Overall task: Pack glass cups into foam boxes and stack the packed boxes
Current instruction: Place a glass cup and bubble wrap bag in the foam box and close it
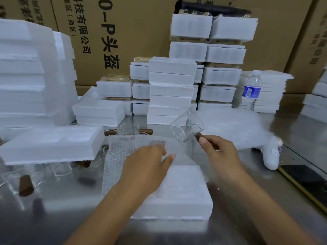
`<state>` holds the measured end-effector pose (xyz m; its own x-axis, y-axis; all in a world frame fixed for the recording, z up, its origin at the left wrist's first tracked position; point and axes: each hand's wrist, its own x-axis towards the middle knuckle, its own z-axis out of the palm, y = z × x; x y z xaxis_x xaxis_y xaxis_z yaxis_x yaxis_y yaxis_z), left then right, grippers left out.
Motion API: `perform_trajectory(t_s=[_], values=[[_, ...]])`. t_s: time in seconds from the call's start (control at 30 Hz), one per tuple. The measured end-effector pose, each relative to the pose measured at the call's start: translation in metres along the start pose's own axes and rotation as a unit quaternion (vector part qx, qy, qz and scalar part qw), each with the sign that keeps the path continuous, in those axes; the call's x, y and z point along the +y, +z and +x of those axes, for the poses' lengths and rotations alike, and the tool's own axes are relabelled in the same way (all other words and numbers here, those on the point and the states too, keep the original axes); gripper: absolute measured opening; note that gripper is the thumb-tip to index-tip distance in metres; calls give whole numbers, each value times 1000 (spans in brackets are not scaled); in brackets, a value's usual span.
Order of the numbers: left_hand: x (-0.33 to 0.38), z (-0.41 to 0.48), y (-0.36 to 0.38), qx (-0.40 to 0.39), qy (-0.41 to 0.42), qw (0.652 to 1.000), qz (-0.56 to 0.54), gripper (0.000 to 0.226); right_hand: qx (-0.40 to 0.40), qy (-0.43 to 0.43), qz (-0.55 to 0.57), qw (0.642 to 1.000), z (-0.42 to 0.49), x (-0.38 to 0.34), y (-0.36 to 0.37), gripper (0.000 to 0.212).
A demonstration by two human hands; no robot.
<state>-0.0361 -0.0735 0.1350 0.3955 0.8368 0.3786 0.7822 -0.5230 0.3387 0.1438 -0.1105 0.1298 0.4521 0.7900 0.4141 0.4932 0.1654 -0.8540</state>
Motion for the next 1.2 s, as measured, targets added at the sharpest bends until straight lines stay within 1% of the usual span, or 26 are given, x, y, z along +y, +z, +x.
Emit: perform_trajectory(t_s=[0.03, 0.1, 0.17, 0.27, 0.3, 0.37, 0.43, 0.47, 0.53, 0.6, 0.7, 0.77, 0.87, 0.97, 1.03, 1.07, 1.13, 1.2], values=[[1, 0, 2, 0, 4, 1000, 28, 39, -1, 7, 7, 1000, 1, 1, 0, 16], [0, 0, 5, -2, 9, 999, 45, 38, -9, 24, 30, 999, 3, 1, -1, 20], [-3, 1, 6, 1, 12, 999, 35, 33, -14, 50, 62, 997, 5, -1, -2, 25], [-5, 2, 5, 14, 10, 1000, 0, 20, -13, 93, 118, 989, 5, -3, -3, 24], [-6, 2, 4, 21, 9, 1000, -15, 16, -11, 106, 137, 985, 6, -4, -3, 24], [-9, 2, 2, 31, 1, 998, -61, 19, -5, 125, 167, 978, 6, -7, -3, 25], [-14, 4, 0, 41, -19, 987, -155, 20, 0, 127, 188, 974, 7, -8, -5, 25], [-17, 6, -1, 55, -33, 975, -211, 19, 2, 119, 189, 975, 7, -9, -6, 25], [-21, 7, -6, 88, -67, 942, -316, 18, 5, 85, 172, 981, 8, -11, -9, 26], [-25, 6, -11, 113, -94, 906, -397, 19, 6, 35, 144, 989, 8, -14, -14, 27], [-26, 5, -17, 133, -110, 863, -476, 12, -2, -36, 102, 994, 7, -18, -18, 23], [-25, 4, -19, 146, -103, 846, -502, 10, -10, -55, 64, 996, 6, -17, -19, 19], [-25, 3, -21, 167, -74, 840, -512, 10, -21, -75, -3, 997, 5, -15, -21, 19], [-23, 2, -22, 176, -41, 844, -505, 9, -38, -100, -66, 992, 5, -13, -26, 19], [-23, 1, -23, 163, -19, 853, -496, 5, -51, -104, -104, 988, 5, -12, -28, 17], [-23, 1, -24, 151, -8, 858, -490, 7, -52, -105, -119, 986, 6, -11, -29, 18], [-24, 0, -26, 125, 13, 861, -492, 8, -36, -102, -130, 986, 6, -10, -30, 19], [-25, 0, -26, 110, 28, 855, -506, 6, -11, -99, -134, 986, 8, -10, -33, 20]])
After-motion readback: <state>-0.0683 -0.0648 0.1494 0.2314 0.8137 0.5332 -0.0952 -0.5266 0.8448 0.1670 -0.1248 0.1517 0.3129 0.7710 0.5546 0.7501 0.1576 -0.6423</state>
